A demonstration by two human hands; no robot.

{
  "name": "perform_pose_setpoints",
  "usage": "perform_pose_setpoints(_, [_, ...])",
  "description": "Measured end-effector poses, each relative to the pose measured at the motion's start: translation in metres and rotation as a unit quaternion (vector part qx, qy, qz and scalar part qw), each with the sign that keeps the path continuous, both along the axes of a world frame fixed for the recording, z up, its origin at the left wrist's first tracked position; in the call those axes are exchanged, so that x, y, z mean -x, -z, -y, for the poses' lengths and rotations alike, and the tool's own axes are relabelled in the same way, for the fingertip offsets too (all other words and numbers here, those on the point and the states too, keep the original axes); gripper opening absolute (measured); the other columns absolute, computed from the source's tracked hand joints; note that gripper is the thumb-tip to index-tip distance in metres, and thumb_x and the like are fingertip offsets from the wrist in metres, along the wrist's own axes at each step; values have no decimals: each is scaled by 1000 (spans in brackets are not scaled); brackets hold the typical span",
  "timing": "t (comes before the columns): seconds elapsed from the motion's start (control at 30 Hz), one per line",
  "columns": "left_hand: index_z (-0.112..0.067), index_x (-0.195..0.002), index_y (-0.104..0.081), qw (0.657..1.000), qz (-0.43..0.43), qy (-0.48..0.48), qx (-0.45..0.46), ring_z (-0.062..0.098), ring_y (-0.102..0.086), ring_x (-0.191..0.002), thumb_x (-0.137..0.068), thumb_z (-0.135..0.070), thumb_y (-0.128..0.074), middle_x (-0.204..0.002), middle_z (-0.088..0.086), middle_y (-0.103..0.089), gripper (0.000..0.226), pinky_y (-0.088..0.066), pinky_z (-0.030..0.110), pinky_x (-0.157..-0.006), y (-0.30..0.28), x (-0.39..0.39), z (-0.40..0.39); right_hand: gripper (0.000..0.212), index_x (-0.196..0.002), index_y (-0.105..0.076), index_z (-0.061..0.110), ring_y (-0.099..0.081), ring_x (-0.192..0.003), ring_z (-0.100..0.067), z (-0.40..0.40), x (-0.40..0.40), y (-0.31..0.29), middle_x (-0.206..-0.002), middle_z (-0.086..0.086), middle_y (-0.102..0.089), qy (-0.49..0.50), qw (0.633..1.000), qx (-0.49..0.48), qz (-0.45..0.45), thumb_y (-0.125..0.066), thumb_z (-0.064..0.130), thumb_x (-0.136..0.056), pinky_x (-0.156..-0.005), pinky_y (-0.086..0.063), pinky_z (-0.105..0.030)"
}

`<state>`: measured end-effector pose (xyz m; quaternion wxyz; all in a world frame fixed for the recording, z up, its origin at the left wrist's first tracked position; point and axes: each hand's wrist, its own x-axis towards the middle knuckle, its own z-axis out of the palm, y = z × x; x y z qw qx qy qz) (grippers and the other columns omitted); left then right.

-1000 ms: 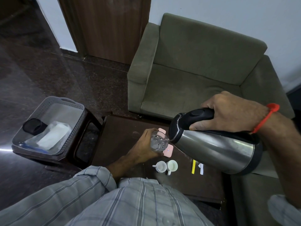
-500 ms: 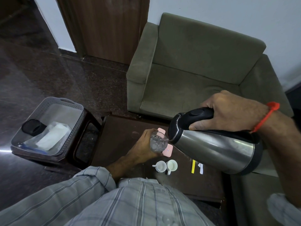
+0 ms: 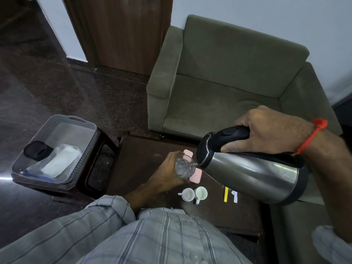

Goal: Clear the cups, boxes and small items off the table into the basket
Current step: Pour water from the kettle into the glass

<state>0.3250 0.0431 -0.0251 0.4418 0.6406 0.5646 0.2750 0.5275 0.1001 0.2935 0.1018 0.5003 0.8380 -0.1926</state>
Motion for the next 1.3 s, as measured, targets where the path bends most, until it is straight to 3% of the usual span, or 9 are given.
perform_pose_setpoints(0.07, [-30,-145,-39,1000,-1,2,3,-16,-43,-121,-60,-43,-95,-140,-17,-44,103,-39,5,-99,-1,0,0,52,-65,-68,24,-61,-50,-6,0,0,0,-51,6,-65,-1,1000,-1,0,-66,76,-61,-55,-56,-34])
perform_pose_setpoints(0.23, [-34,-143,-38,1000,0,3,10,-22,-40,-123,-59,-47,-94,-139,-21,-43,102,-42,12,-99,-3,1,2,52,-63,-66,23,-60,-51,-5,0,0,1,-51,7,-64,-5,1000,-7,1,-67,75,-62,-53,-54,-31])
perform_pose_setpoints(0.43, [-37,-143,-37,1000,-16,4,13,-1,-46,-128,-57,-52,-92,-143,-21,-44,104,-49,31,-107,-6,1,3,51,-61,-64,24,-60,-50,-5,-1,-1,3,-50,8,-63,-7,1000,-7,0,-68,74,-63,-52,-53,-31])
perform_pose_setpoints(0.6, [-33,-145,-39,999,-50,9,-1,7,-38,-134,-58,-53,-92,-144,-17,-45,103,-46,44,-112,-9,1,4,49,-60,-63,26,-59,-48,-4,-1,-1,4,-50,12,-63,-5,1000,-2,-4,-69,74,-63,-49,-51,-28])
perform_pose_setpoints(0.9, [-34,-144,-38,998,-63,7,7,7,-32,-135,-59,-53,-91,-144,-19,-44,101,-47,48,-110,-13,1,6,49,-68,-69,25,-62,-51,-3,-2,-2,6,-55,11,-67,-8,1000,1,-3,-69,74,-65,-54,-56,-32])
perform_pose_setpoints(1.13, [-32,-145,-39,997,-69,7,13,10,-32,-136,-62,-49,-93,-146,-16,-44,101,-46,48,-111,-16,0,6,47,-60,-64,27,-60,-48,-2,-1,-3,7,-53,17,-64,-9,1000,2,-17,-70,73,-65,-44,-46,-18])
perform_pose_setpoints(1.3, [-31,-146,-39,997,-72,5,15,10,-32,-135,-61,-48,-93,-145,-15,-45,102,-45,48,-111,-15,0,6,48,-63,-66,26,-60,-46,-4,-3,-4,9,-53,13,-65,-8,1000,6,-17,-70,74,-64,-49,-53,-28])
